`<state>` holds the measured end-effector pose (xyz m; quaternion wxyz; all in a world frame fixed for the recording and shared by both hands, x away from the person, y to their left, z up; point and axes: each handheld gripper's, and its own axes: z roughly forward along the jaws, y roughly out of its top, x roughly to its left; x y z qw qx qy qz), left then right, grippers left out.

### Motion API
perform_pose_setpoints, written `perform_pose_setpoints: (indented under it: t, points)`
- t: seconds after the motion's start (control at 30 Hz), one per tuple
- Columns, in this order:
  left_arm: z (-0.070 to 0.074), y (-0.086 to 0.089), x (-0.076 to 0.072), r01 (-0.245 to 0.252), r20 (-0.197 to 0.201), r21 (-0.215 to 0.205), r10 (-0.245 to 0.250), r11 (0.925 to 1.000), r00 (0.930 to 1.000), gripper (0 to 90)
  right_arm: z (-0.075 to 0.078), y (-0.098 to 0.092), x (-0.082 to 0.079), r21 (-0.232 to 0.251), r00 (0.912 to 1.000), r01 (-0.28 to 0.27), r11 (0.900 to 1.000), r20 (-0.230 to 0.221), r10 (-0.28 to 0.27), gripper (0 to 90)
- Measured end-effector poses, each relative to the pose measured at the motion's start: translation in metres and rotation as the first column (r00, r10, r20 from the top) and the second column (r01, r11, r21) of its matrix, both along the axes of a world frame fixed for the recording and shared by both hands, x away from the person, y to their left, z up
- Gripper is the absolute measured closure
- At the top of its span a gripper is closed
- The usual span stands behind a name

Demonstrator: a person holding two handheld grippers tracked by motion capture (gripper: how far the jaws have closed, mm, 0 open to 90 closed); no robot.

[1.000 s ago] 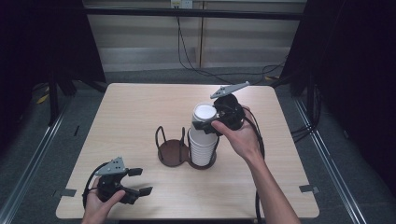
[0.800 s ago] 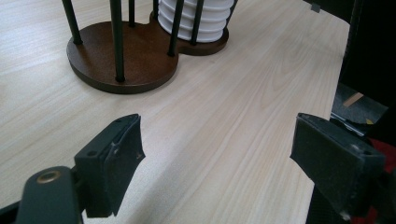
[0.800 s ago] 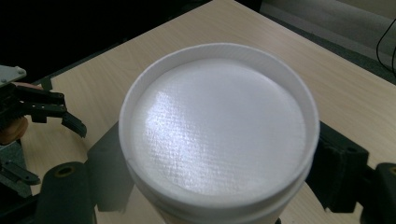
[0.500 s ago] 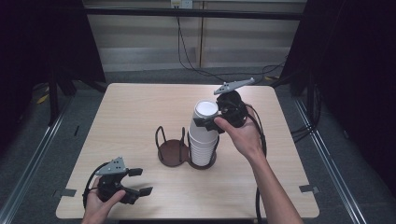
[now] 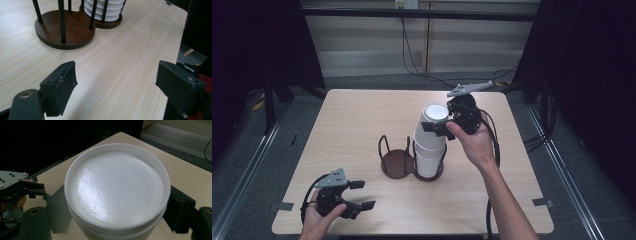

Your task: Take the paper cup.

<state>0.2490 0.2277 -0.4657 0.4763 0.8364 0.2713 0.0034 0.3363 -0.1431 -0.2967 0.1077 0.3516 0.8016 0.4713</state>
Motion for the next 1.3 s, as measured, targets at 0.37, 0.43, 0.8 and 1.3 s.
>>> perform_pose_setpoints:
  t: [0.37, 0.43, 0.8, 1.3]
  points:
    - [0.0, 0.0, 0.0, -0.007, 0.0, 0.002, 0.007, 1.0, 1.0, 16.4, 0.004, -0.005, -0.002, 0.04, 0.9998, 0.001, 0.999, 0.021, -0.002, 22.6]
    - [0.0, 0.0, 0.0, -0.006, -0.001, 0.002, 0.006, 1.0, 1.0, 16.4, 0.004, -0.005, -0.002, 0.047, 0.9998, 0.004, 0.999, 0.02, -0.005, 22.7]
    - [0.0, 0.0, 0.0, -0.004, -0.007, 0.004, 0.004, 1.0, 1.0, 16.4, 0.013, -0.009, -0.006, 0.081, 0.9991, 0.002, 0.997, 0.042, -0.005, 22.8]
    - [-0.001, -0.001, 0.001, -0.007, -0.012, 0.01, 0.007, 0.9999, 0.9999, 16.4, 0.024, -0.022, -0.011, 0.174, 0.9966, 0.034, 0.984, 0.067, -0.046, 23.2]
